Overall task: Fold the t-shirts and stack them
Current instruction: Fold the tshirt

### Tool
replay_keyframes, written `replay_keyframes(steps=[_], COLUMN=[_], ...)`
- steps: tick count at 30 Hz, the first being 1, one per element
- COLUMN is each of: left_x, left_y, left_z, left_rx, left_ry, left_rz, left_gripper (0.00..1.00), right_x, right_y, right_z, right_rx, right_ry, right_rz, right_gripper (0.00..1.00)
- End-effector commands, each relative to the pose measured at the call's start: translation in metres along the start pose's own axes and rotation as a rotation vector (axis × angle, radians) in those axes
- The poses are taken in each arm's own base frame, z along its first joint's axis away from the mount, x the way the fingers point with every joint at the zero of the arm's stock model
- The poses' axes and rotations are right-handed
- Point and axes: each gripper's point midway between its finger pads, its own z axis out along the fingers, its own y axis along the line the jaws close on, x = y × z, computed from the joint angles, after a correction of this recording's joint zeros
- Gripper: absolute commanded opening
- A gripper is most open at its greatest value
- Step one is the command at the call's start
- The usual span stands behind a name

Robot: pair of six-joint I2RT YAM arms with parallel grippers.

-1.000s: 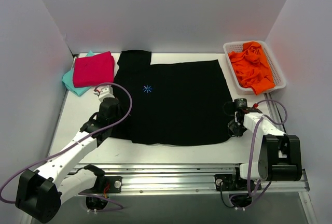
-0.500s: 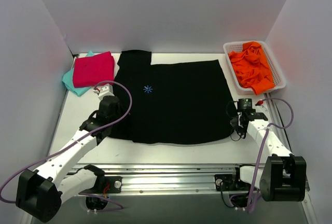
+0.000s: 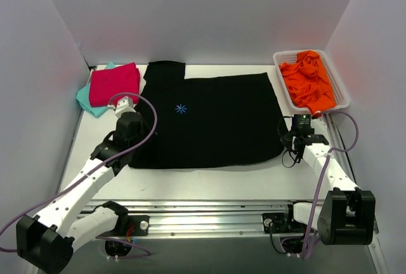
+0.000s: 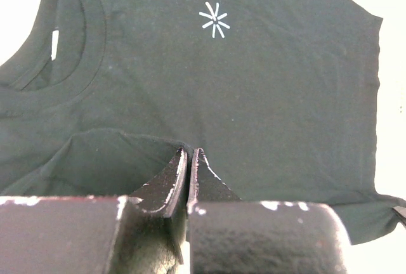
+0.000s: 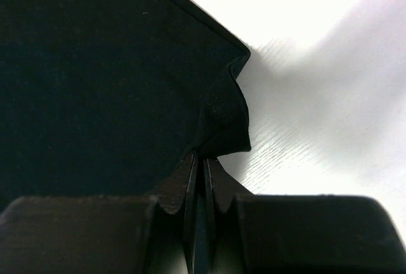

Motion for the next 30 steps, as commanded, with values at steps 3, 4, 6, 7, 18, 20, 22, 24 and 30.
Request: replay_keyframes(steps=[3,4,6,7,18,20,22,24,30], left_x=[-0.034,-0.035,-0.035,-0.035,-0.016,-0.029,-0.053,-0.055,-0.09], left_y=[-0.021,-0.024,-0.027,-0.027,-0.032,-0.03,-0.033,-0.04,-0.068], left_z=[-0.063,-0.074,-0.104,-0.112,-0.146,-0.136,-0.133,-0.112,-0.031], left_rx=[0.124,0.162,0.265,0.291,0.518,0.425,0.347,0.266,0.215], left_ry=[-0.154,-0.176,-0.233,-0.244,-0.229,-0.258,-0.314,-0.3,-0.244], left_rz=[-0.052,-0.052,-0.05,-0.053,0.013,0.017,0.012,0.052,0.02], left_gripper=[0.02,0.02,0.02,0.02,0.02,0.02,0.02,0.02,0.02], right_x=[-0.03,-0.031,-0.038,-0.038,-0.056,-0.065,-0.072,-0.082,-0.079], right_y=[0.014,0.013,0.014,0.013,0.028,0.04,0.052,0.065,0.113], right_z=[-0.024,-0.026,-0.036,-0.038,-0.064,-0.071,-0.069,-0.068,-0.006], right_rx=[-0.075,-0.075,-0.101,-0.106,-0.235,-0.27,-0.291,-0.298,-0.295], right_ry=[-0.117,-0.128,-0.166,-0.174,-0.269,-0.286,-0.287,-0.282,-0.162], right_rz=[0.015,0.017,0.029,0.033,0.039,0.051,0.073,0.091,0.165], right_gripper=[0.0,0.0,0.0,0.0,0.0,0.0,0.0,0.0,0.0])
